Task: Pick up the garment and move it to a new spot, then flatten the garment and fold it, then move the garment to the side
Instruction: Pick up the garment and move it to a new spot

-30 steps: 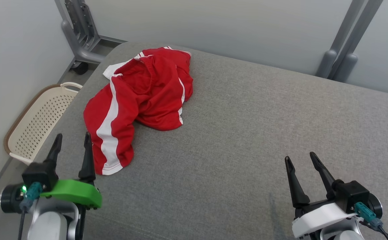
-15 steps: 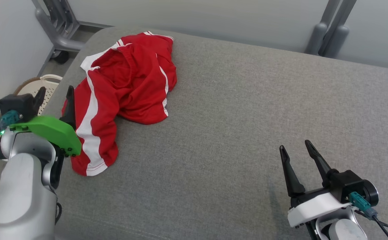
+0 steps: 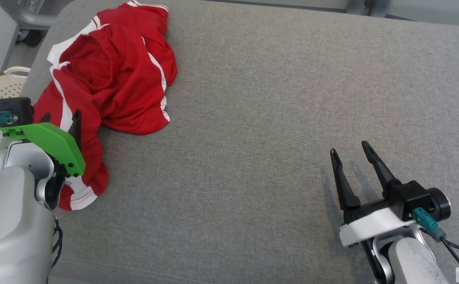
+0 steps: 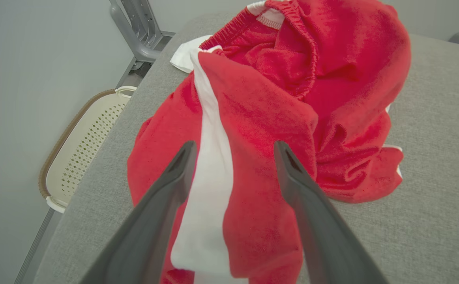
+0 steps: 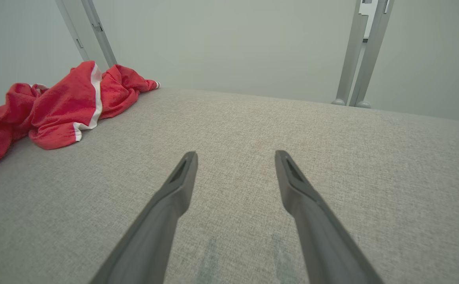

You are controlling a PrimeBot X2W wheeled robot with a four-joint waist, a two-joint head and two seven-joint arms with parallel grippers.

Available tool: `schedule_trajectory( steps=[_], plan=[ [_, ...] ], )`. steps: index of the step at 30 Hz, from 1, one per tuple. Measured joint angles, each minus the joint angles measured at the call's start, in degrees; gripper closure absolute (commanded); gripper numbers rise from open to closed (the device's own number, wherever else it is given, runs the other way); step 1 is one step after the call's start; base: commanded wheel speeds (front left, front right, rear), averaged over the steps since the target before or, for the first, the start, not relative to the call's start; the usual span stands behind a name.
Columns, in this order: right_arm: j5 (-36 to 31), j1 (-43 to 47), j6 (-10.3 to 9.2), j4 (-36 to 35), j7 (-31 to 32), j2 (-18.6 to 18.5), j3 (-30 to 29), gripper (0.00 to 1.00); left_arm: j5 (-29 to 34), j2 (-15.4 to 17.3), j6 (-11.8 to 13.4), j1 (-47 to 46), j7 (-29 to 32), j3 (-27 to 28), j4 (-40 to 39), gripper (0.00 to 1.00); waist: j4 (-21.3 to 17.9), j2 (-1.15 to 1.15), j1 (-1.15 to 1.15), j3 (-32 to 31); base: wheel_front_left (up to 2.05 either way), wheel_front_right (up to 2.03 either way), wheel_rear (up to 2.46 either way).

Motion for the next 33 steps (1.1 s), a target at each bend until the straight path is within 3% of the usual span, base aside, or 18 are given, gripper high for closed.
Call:
schedule_trajectory(
  steps=[9,20,21,23,25,26,27,33],
  plan=[
    [-1.4,-2.5,0.00,-0.7,0.0,0.0,-0.6,0.00,-3.5,0.8,-0.2,-1.3,2.4,-2.8,2.0,0.00,-2.2,0.00,0.00,5.3,0.00,0.00,0.00],
    [-1.6,-3.8,0.00,-0.7,0.0,0.0,-0.6,0.00,-2.9,3.2,-0.2,-1.9,1.3,-4.7,5.5,0.00,-4.5,0.00,0.00,8.4,0.00,0.00,0.00],
    [-1.6,-3.9,0.00,-0.7,0.0,0.0,-0.6,0.00,-2.9,3.3,-0.2,-2.1,1.0,-4.7,5.7,0.08,-4.7,0.00,0.00,8.5,0.00,0.00,0.00],
    [-1.6,-4.0,0.00,-0.6,0.0,0.0,-0.7,0.00,-2.9,3.5,-0.2,-2.2,0.5,-4.7,6.1,0.55,-4.8,0.00,0.00,8.5,0.00,0.00,0.00],
    [-1.5,-4.0,0.00,-0.4,0.0,0.0,-0.8,0.00,-2.9,3.9,-0.2,-2.3,0.2,-4.9,6.3,0.80,-4.8,0.00,0.00,8.2,0.00,0.00,0.00],
    [-1.5,-4.0,0.00,-0.4,0.0,0.0,-0.8,0.00,-2.9,4.2,-0.2,-2.3,-0.3,-4.9,6.3,0.80,-4.8,0.00,0.00,8.1,0.00,0.00,0.00],
    [-1.4,-4.0,0.00,-0.3,0.0,0.0,-0.8,0.00,-2.9,4.4,-0.2,-2.3,-0.7,-4.9,6.4,1.00,-4.7,0.00,0.00,7.9,0.00,0.00,0.00],
    [-0.7,-4.0,0.00,0.0,0.0,0.0,-0.4,0.00,-2.3,5.5,0.1,-2.5,-4.2,-5.0,6.5,1.00,-4.5,0.00,0.00,6.4,0.00,0.00,0.00]
  ],
)
